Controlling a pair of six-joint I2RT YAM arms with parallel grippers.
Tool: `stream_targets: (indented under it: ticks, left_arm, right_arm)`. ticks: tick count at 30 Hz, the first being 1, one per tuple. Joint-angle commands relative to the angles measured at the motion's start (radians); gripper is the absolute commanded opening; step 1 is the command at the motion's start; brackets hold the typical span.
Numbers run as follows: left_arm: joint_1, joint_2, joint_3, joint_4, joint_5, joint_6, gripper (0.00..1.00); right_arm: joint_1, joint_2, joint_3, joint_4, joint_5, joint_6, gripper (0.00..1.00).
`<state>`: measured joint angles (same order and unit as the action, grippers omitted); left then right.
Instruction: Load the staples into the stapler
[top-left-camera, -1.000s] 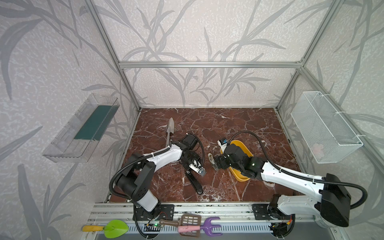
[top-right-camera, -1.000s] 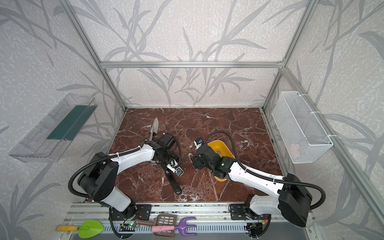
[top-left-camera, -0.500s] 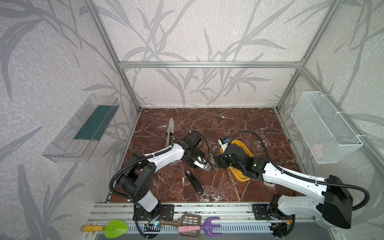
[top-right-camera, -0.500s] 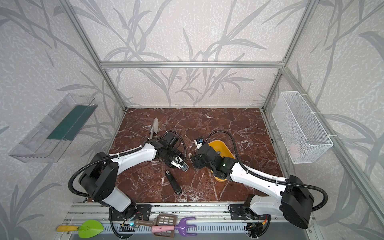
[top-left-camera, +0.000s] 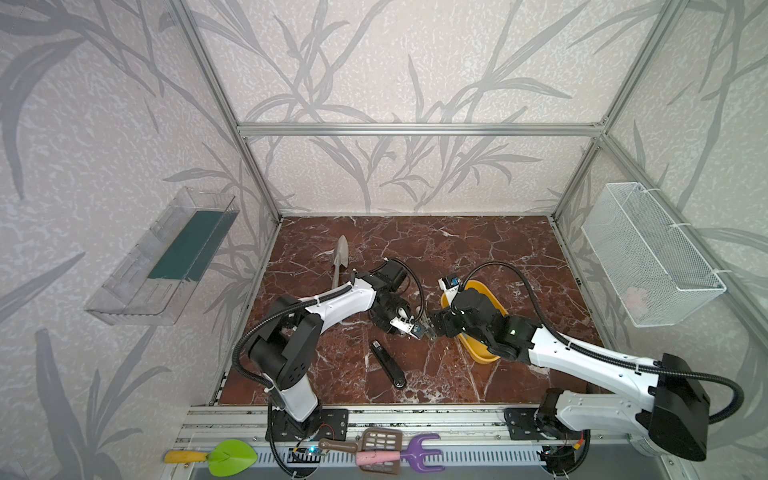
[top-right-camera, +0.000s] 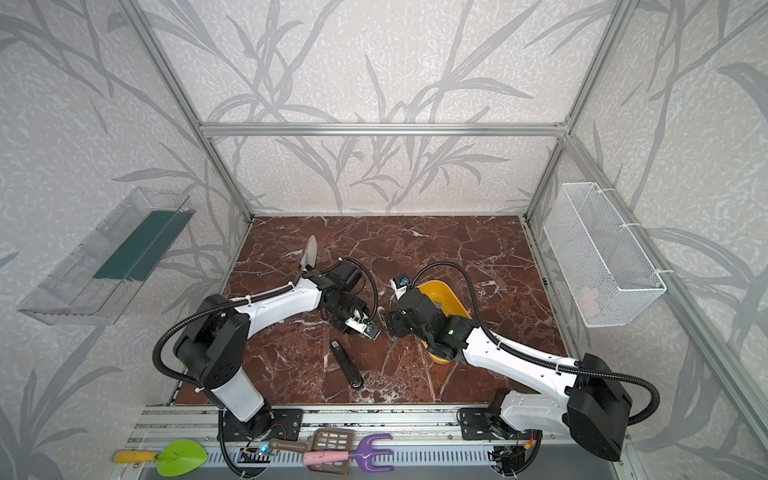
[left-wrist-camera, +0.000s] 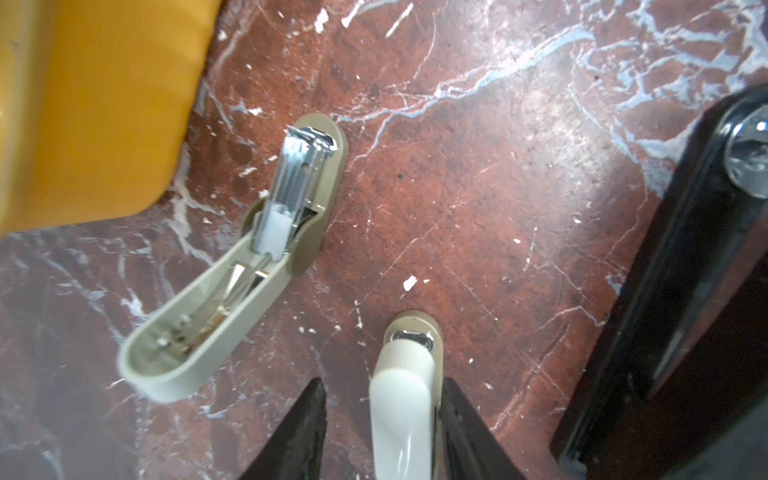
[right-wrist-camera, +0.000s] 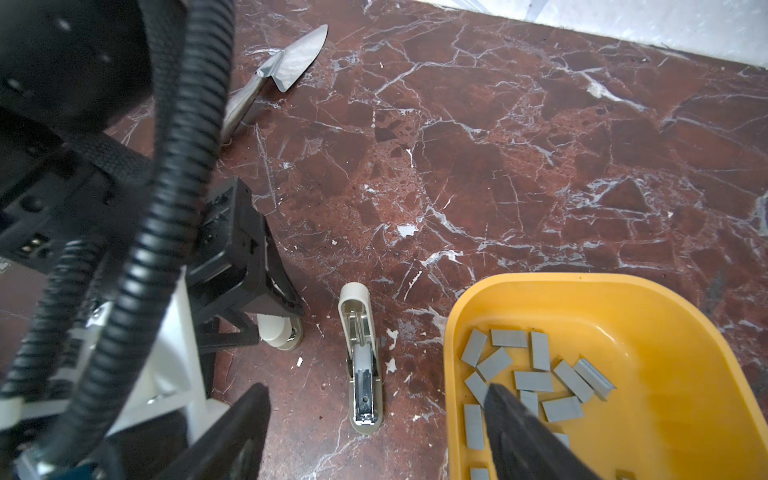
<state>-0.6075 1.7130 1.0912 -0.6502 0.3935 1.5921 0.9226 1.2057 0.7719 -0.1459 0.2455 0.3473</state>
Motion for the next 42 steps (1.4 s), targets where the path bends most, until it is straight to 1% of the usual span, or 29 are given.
stream_targets:
  ticks: [1, 5, 13, 22, 26, 28, 30, 32, 33, 35, 38, 40, 42]
  left_arm:
    - [0.003, 0.01, 0.009, -0.055, 0.008, -0.009, 0.48]
    - [0.01, 0.024, 0.021, -0.06, -0.006, -0.012, 0.44]
    - [0.012, 0.033, 0.026, -0.069, 0.028, -0.007, 0.45]
    - [0.012, 0.055, 0.029, -0.075, 0.015, -0.008, 0.45]
    - [0.012, 0.057, 0.041, -0.088, 0.01, -0.009, 0.38]
    - [0.012, 0.053, 0.044, -0.091, 0.017, -0.012, 0.32]
    - [0.013, 0.049, 0.048, -0.089, 0.028, -0.013, 0.2]
    - [0.019, 0.036, 0.049, -0.069, 0.034, -0.03, 0.04]
    - [0.026, 0.019, 0.049, -0.055, 0.038, -0.038, 0.0]
    - [0.049, -0.041, 0.032, 0.01, 0.06, -0.079, 0.0]
    - [0.08, -0.167, -0.042, 0.172, 0.092, -0.145, 0.0]
    - [0.082, -0.242, -0.111, 0.282, 0.059, -0.13, 0.0]
    - [0.085, -0.297, -0.153, 0.374, 0.035, -0.152, 0.0]
  right_arm:
    - [-0.003, -0.029, -0.012, 0.012, 0.022, -0.002, 0.83]
    - [-0.002, -0.016, -0.008, 0.016, 0.005, 0.0, 0.83]
    - [-0.001, -0.011, -0.009, 0.011, 0.019, 0.001, 0.83]
    - [-0.002, -0.013, -0.011, 0.014, 0.009, 0.004, 0.83]
    - [-0.001, -0.008, -0.006, 0.01, -0.001, 0.006, 0.83]
    - [-0.002, -0.01, -0.006, 0.009, 0.003, 0.004, 0.83]
    - [-0.002, -0.012, -0.009, 0.011, 0.008, 0.005, 0.83]
    - [-0.001, -0.011, -0.009, 0.013, 0.01, 0.006, 0.83]
    - [-0.002, -0.012, -0.011, 0.013, 0.01, 0.008, 0.83]
    - [-0.002, -0.016, -0.013, 0.014, 0.017, 0.014, 0.83]
    - [-0.001, -0.031, -0.019, 0.009, 0.072, 0.02, 0.81]
    - [-0.002, -0.044, -0.028, 0.016, 0.102, 0.022, 0.78]
    - [-0.004, -0.058, -0.039, 0.03, 0.095, 0.021, 0.75]
